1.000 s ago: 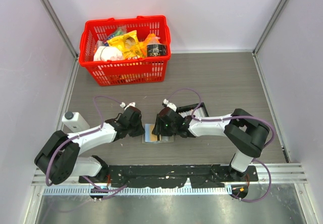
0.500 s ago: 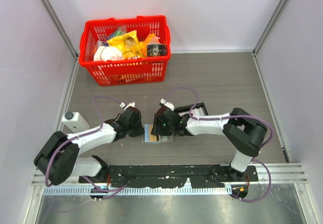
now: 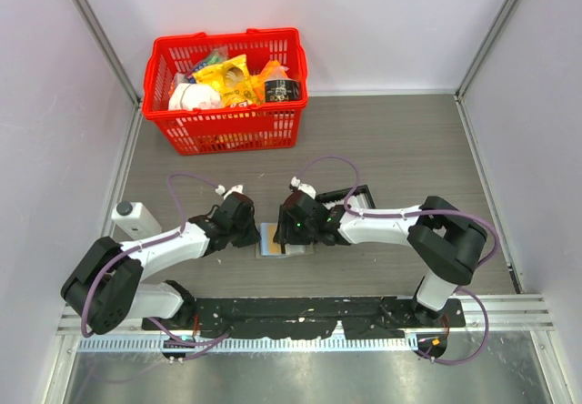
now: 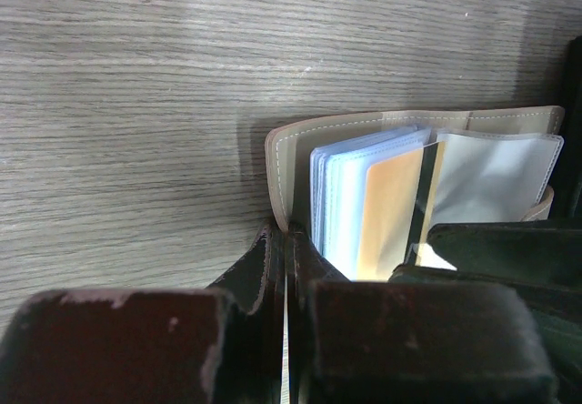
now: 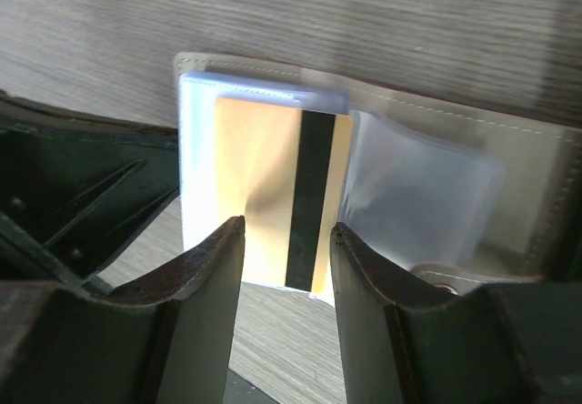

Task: Put the credit cards into the card holder
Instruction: Insert the credit card into the card holder.

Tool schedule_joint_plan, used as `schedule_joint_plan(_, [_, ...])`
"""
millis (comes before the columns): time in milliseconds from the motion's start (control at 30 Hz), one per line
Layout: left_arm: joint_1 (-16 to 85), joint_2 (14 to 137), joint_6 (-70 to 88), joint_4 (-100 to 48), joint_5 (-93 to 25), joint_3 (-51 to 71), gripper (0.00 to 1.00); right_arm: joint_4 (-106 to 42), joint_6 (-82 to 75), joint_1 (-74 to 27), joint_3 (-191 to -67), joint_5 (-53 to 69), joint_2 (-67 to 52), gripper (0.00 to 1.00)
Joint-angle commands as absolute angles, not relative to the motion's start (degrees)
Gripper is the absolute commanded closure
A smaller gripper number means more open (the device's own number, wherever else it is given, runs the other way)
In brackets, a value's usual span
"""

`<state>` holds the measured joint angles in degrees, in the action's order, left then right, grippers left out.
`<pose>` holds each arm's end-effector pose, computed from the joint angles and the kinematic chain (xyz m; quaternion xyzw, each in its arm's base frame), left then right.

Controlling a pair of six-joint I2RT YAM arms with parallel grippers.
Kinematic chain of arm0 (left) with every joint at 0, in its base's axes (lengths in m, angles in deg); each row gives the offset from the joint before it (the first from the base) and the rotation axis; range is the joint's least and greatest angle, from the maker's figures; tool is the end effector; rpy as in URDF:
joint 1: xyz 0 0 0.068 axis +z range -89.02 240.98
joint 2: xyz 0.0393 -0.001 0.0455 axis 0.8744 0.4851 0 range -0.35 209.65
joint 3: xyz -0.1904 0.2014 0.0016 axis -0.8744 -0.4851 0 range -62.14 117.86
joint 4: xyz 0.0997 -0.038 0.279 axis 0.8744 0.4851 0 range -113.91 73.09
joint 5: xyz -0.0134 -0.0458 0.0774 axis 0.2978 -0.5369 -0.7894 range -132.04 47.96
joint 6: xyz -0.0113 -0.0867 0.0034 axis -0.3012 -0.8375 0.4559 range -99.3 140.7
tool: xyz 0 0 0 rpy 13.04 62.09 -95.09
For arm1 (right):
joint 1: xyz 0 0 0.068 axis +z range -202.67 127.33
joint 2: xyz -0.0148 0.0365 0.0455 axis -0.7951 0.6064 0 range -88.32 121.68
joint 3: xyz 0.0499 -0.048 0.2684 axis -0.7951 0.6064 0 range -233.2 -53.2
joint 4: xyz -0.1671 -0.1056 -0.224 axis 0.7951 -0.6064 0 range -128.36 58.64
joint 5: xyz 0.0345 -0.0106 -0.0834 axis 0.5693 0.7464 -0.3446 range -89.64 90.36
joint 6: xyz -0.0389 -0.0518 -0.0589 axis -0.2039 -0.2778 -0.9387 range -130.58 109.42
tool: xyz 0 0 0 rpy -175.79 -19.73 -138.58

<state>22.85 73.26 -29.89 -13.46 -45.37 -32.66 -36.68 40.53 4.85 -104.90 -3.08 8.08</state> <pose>0.2213 -0.1681 0.0927 -0.1121 0.9456 -0.1927 0.2367 0.2142 0.3279 0.1069 -0.0422 0.9384 0.2611 0.2223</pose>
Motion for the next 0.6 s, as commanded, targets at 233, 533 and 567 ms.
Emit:
schedule_joint_plan(233, [22.66,75.68,-29.23,-8.71,-45.82,-35.51,1.0,-26.52,40.4,4.81,-104.08,3.88,9.07,0.56])
schedule_joint_plan(533, [22.66,75.33,-28.7,-8.54,-45.64,-35.59,1.0,-22.74,39.96,4.81,-103.03,3.97,9.77,0.6])
schedule_joint_plan(567, [22.66,74.98,-28.61,-8.36,-45.82,-35.59,1.0,-22.39,39.87,4.81,-102.33,3.62,8.9,0.6])
